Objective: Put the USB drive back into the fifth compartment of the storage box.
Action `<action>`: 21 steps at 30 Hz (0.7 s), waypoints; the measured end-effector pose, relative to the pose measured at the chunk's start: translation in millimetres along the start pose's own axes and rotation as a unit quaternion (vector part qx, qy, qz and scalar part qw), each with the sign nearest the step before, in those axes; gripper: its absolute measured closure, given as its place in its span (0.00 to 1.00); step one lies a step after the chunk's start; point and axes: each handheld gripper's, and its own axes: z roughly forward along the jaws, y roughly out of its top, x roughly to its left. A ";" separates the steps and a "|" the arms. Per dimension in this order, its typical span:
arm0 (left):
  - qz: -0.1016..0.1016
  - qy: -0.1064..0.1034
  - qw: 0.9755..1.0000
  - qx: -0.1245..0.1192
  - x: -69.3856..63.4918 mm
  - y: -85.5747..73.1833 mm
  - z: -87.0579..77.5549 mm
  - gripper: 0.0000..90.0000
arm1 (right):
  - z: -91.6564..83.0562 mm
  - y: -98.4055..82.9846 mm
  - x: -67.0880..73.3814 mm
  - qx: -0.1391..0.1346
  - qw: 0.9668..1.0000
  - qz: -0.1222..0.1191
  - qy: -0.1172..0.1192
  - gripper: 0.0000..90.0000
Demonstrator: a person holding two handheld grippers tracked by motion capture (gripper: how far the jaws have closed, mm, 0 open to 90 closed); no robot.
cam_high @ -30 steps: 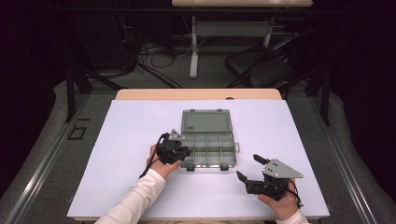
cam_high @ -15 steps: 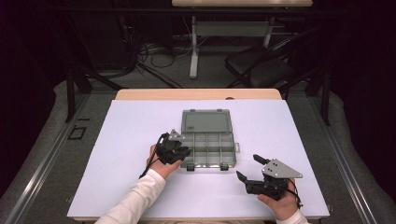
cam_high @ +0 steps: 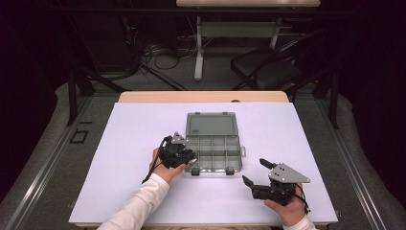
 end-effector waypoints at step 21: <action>-0.017 -0.017 0.999 -0.039 -1.5 -0.5 -11.0 0.59 | 0.6 -0.2 -0.1 0.000 1.000 0.000 0.000 0.18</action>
